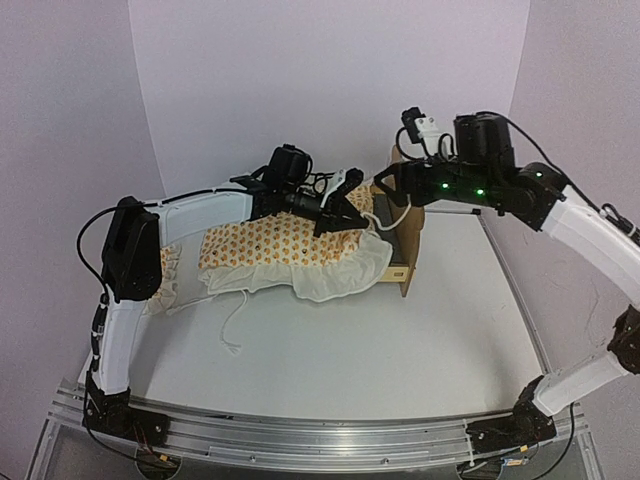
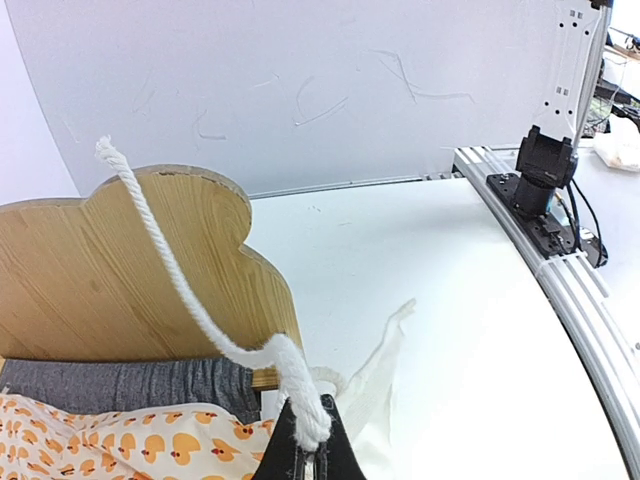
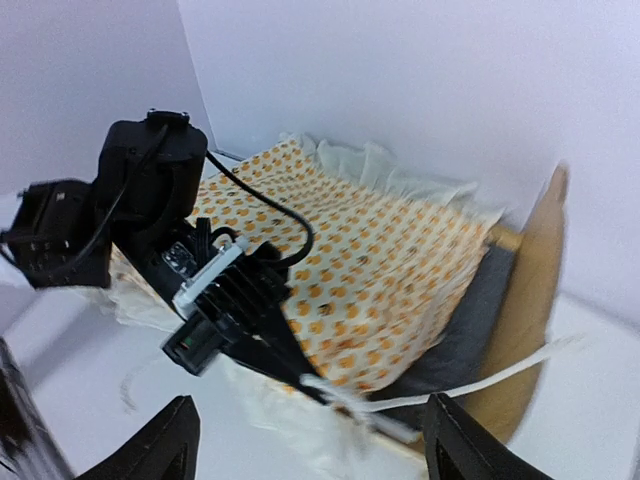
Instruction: Set up the pet bed
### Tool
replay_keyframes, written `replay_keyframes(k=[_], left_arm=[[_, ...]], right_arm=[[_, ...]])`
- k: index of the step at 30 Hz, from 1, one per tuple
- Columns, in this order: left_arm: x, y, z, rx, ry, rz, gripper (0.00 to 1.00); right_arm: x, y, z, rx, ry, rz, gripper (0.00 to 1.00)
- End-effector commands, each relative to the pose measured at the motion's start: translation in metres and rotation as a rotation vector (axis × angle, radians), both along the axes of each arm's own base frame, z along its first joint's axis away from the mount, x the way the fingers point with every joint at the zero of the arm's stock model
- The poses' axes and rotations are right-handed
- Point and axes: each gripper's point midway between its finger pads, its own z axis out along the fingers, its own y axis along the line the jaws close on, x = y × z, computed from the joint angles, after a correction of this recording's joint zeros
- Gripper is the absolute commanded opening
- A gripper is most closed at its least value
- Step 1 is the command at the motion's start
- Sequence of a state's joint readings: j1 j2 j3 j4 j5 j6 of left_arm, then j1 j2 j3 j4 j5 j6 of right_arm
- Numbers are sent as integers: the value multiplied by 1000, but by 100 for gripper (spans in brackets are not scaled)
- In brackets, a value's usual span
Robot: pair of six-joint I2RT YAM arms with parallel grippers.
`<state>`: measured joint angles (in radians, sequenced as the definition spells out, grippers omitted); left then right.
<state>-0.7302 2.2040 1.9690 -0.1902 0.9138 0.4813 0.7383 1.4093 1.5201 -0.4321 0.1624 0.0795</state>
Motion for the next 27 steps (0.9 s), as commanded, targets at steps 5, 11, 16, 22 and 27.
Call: replay_keyframes(k=[5,11,16,22,27], left_arm=[[-11,2,22,-20,-46,-30,0],[-13,4,20,-9,-56,-31,0],[-13,3,20,-11,-60,-31,0],[-11,2,19,-13,-56,-32,0],[-12,2,21,-14,-58,-33,0]], right_arm=[[5,-30,-65,-752,-307,446,80],[38,-40,-80,-1103,-405,606,85],[45,-48,-102,-1219,-327,749,89],[61,-42,-138,-1236,-263,822,89],[75,-46,-152,-1242,-231,828,87]])
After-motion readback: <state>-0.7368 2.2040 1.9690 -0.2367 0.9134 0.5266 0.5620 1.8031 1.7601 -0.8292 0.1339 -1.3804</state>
